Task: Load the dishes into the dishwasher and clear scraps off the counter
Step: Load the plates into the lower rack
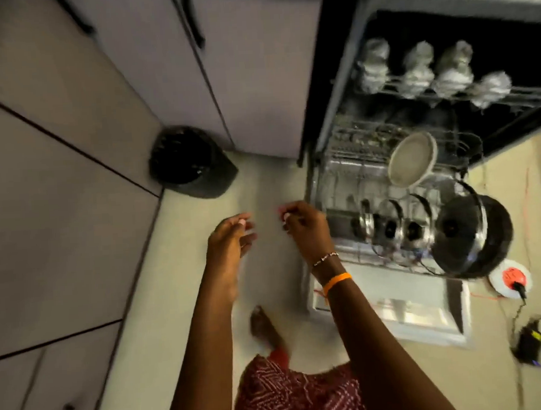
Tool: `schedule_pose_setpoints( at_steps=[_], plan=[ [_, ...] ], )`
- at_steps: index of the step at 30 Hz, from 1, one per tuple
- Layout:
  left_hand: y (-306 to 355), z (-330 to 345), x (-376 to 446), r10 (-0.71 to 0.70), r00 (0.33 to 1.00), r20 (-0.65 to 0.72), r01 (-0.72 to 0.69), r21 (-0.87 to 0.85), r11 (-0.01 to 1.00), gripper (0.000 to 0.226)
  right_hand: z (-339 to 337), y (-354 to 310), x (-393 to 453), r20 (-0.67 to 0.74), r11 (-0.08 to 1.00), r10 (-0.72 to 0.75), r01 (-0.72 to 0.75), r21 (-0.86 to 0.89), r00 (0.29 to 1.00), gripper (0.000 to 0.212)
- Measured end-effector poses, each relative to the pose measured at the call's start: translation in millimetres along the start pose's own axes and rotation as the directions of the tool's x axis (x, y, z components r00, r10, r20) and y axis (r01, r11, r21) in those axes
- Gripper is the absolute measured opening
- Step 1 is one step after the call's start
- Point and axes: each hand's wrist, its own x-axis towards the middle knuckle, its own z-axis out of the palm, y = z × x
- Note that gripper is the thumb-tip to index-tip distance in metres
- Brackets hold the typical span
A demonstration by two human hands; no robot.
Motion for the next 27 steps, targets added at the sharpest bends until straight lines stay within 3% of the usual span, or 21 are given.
schedule_pose_setpoints(
  at_steps=[6, 14, 18, 27],
  plan=[
    [76.8, -97.0, -4.6, 0.101, 0.986, -0.130, -0.116, -0.111, 0.987, 0.027, 89.3, -88.0, -2.2, 0.129, 0.994, -0.052, 0.038, 0.106, 0.990, 0.024],
    [170.2, -136.2, 26.3, 0.205, 0.957, -0.204, -0.239, -0.160, 0.958, 0.026, 157.5, -201.5, 37.0, 0.221, 0.968, -0.197, 0.153, 0.199, 0.955, 0.033],
    [223.3, -149.5, 66.8, 0.280, 0.934, -0.220, -0.316, -0.148, 0.937, 0.021, 190.7, -251.0, 84.0, 0.264, 0.953, -0.243, 0.179, 0.244, 0.934, 0.027],
    [360.9, -172.8, 182.6, 0.183, 0.941, -0.285, -0.262, -0.270, 0.927, 0.023, 257.4, -378.8, 230.8, 0.379, 0.964, -0.260, 0.212, 0.164, 0.888, 0.020]
  ],
)
